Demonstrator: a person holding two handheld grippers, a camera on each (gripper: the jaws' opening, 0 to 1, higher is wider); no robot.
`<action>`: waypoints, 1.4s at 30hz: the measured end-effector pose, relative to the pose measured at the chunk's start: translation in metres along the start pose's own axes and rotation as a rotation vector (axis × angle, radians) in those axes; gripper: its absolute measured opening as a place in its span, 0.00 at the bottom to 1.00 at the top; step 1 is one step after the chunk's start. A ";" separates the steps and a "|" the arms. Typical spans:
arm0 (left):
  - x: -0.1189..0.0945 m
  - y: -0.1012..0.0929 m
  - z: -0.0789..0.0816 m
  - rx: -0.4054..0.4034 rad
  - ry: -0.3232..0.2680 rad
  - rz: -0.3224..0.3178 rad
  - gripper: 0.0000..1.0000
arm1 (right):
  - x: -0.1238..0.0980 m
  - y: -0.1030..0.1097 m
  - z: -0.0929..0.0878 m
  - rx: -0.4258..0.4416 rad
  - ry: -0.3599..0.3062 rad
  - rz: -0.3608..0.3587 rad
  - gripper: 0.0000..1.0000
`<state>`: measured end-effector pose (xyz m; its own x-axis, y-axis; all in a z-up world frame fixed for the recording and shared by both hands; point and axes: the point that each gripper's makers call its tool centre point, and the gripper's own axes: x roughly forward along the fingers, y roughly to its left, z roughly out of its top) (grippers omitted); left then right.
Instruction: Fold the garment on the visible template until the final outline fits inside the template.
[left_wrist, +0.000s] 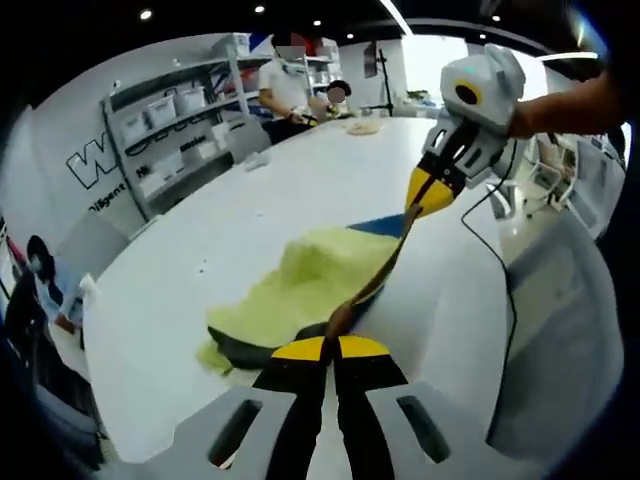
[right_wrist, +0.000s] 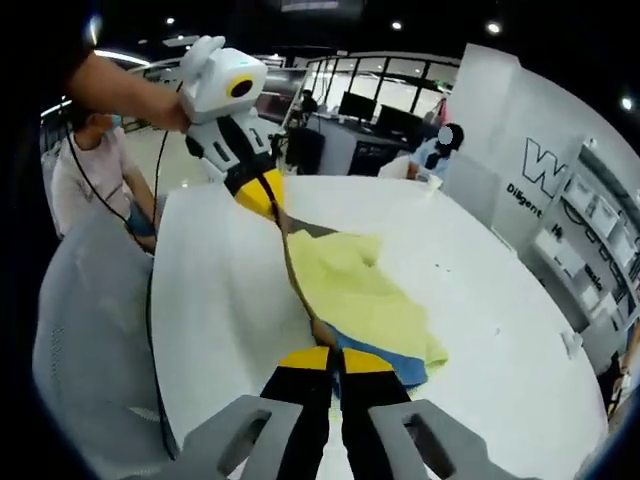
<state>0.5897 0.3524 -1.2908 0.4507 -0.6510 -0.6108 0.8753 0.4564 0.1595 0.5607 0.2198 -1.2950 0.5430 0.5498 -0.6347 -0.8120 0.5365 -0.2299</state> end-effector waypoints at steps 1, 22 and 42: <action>-0.001 -0.001 0.000 -0.003 -0.002 -0.001 0.10 | -0.001 0.002 0.001 0.001 -0.003 0.003 0.00; -0.028 -0.028 -0.016 -0.076 0.007 -0.076 0.10 | -0.015 0.040 0.005 0.047 -0.037 0.095 0.00; -0.042 -0.061 -0.023 -0.185 0.051 -0.229 0.09 | -0.033 0.071 -0.002 0.098 -0.024 0.187 0.00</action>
<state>0.5129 0.3656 -1.2923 0.2314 -0.7205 -0.6537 0.9045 0.4068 -0.1281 0.4847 0.2384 -1.2921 0.3906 0.6602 -0.6415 -0.8750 0.4828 -0.0360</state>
